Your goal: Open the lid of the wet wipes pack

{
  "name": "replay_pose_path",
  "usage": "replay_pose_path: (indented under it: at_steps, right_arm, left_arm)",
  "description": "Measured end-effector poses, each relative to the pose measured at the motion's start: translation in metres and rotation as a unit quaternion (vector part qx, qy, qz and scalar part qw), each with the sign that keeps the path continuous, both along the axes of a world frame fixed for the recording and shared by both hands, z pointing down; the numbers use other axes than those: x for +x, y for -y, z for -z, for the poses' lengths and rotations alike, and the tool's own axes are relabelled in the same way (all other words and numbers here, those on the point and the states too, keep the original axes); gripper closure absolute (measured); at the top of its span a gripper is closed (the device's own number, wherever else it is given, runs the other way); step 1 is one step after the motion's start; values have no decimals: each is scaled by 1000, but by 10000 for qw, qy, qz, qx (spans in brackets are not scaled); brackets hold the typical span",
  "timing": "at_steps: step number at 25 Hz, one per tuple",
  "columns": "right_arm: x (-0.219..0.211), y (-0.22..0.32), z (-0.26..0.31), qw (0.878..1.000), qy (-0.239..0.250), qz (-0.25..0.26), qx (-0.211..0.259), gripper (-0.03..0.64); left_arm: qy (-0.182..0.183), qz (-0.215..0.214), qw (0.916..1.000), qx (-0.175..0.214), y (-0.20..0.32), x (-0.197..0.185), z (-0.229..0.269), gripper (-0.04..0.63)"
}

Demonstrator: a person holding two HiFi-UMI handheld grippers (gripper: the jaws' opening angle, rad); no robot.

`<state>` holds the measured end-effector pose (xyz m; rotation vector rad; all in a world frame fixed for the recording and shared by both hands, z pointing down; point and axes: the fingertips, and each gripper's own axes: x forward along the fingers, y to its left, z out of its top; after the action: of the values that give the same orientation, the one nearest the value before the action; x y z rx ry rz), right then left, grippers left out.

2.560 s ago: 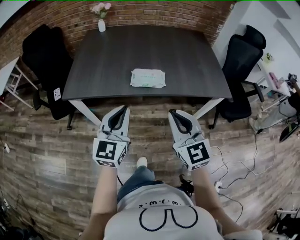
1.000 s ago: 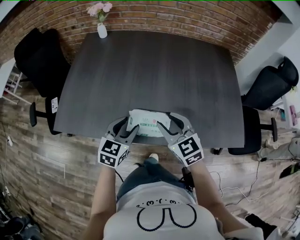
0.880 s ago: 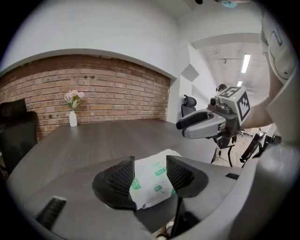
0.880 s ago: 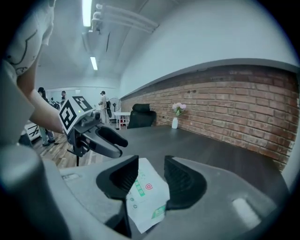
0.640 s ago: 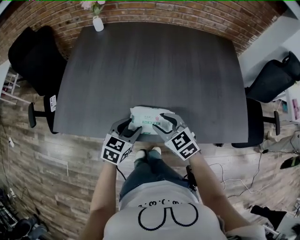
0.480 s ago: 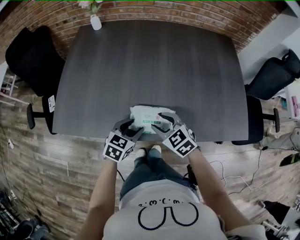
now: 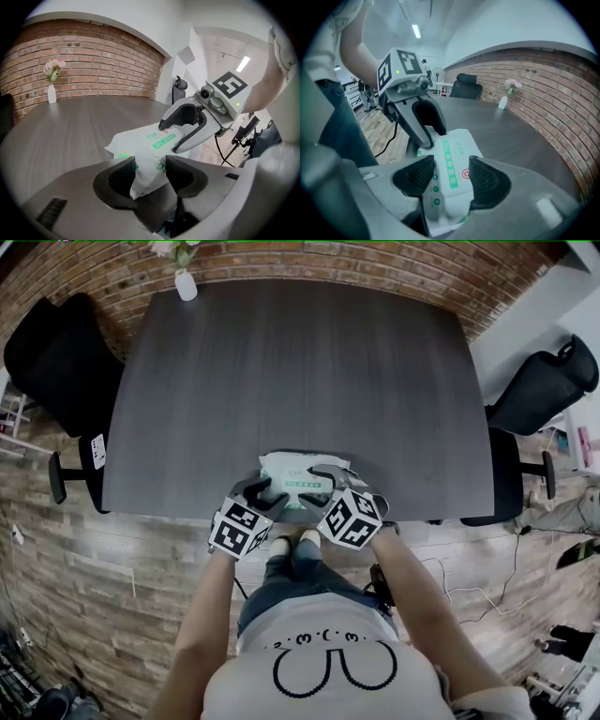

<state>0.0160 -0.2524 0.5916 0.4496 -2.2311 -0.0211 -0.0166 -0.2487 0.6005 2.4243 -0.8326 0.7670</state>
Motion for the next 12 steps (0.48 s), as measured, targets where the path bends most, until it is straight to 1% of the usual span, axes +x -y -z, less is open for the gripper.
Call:
replay_pose_path:
  at_steps: [2,4,8,12]
  right_arm:
    - [0,-1,-1,10000,-4,47,-81,397]
    - [1,0,0,9995,93,5,-288,407]
    - [1,4,3,9952,288,25,-933,414]
    - [2,9,6,9877,457,46,-1492,419]
  left_arm:
    - [7,-2,10000,19,-1,0,0,394]
    - [5,-15,10000,18,-1,1,0,394]
    - [-57,-40,10000,3,0,1,1,396]
    - [-74,-68,9999,-1,-1,0,1,397]
